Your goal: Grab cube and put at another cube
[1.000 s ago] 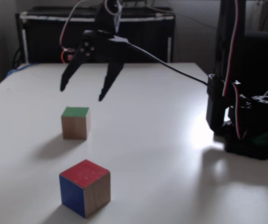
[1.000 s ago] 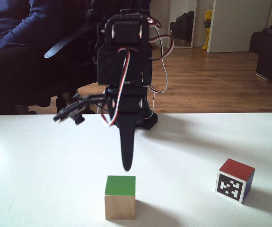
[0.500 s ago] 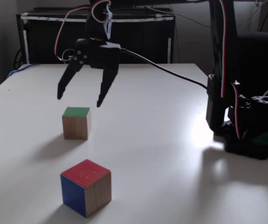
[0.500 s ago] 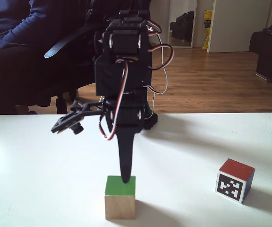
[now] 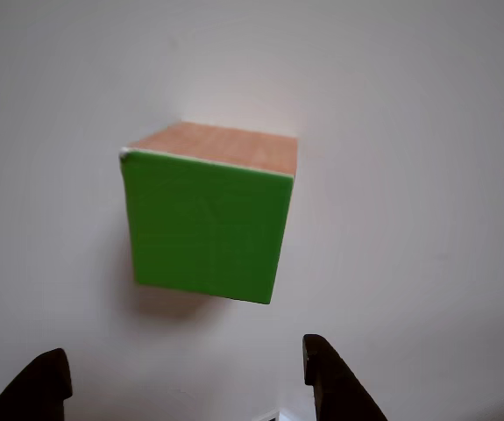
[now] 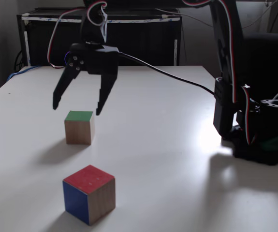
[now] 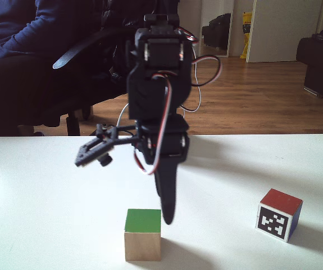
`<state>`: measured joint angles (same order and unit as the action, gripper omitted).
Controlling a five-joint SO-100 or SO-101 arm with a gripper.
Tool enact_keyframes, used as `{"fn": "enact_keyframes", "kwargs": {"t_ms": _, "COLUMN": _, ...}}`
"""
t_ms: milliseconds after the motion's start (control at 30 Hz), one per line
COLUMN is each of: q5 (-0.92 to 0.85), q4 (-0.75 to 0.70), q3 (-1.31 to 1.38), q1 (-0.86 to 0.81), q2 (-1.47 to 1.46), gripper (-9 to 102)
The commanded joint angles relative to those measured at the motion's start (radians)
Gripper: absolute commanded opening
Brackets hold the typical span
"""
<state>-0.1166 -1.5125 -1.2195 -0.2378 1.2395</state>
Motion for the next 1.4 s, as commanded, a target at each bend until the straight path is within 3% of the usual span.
{"fn": "enact_keyframes", "kwargs": {"t_ms": 0, "q5": 0.012, "q4": -0.008, "q3": 0.058, "q1": 0.017, "q2": -0.015, "gripper": 40}}
{"fn": "enact_keyframes", "kwargs": {"t_ms": 867, "q5": 0.009, "q4": -0.011, "q3": 0.229, "q1": -0.011, "q2": -0.199, "gripper": 33}}
{"fn": "enact_keyframes", "kwargs": {"t_ms": 1367, "q5": 0.011, "q4": -0.061, "q3": 0.336, "q1": -0.035, "q2": -0.281, "gripper": 36}}
